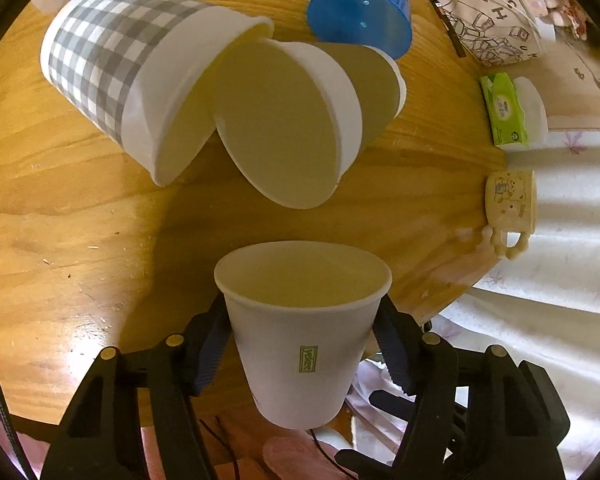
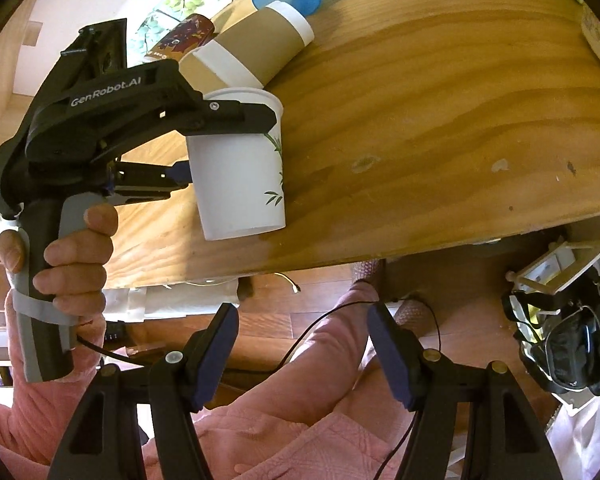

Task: Flip cup upright
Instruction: 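Close the left gripper on the white cup while the right gripper holds it, then open the right gripper and pull it away while the left gripper holds the cup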

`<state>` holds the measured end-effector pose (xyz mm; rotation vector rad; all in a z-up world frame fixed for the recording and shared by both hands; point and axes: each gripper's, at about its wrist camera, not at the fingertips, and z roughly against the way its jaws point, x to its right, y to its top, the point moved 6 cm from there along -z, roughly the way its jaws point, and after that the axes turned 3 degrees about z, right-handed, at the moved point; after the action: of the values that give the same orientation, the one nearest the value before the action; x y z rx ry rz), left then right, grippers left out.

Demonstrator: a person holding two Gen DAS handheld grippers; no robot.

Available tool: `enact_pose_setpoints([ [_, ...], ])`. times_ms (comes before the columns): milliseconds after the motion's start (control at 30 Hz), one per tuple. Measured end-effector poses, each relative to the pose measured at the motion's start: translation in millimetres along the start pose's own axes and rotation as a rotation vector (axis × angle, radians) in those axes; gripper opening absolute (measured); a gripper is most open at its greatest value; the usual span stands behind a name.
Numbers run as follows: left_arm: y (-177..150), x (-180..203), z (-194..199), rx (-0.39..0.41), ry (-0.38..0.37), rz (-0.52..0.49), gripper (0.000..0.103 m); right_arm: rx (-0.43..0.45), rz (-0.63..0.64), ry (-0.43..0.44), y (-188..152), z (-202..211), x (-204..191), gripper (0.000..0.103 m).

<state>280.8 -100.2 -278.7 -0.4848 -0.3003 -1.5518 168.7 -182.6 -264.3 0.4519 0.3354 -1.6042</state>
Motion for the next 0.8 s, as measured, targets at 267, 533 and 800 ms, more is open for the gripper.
enact_pose_setpoints([
  [267,-3.0,8.2,16.3,0.119,0.078,-0.118,0.069,0.003,0.015,0.005,-0.3,0.1,-4.7,0.068],
  [533,-4.8,7.7,44.2,0.309,0.140,-0.228,0.069,0.003,0.036,-0.025,0.2,0.8,-5.4,0.068],
  [800,-6.6,4.5,52.6,0.474,0.170,-0.314,0.068,0.003,0.061,-0.038,-2.0,1.3,-6.5,0.068],
])
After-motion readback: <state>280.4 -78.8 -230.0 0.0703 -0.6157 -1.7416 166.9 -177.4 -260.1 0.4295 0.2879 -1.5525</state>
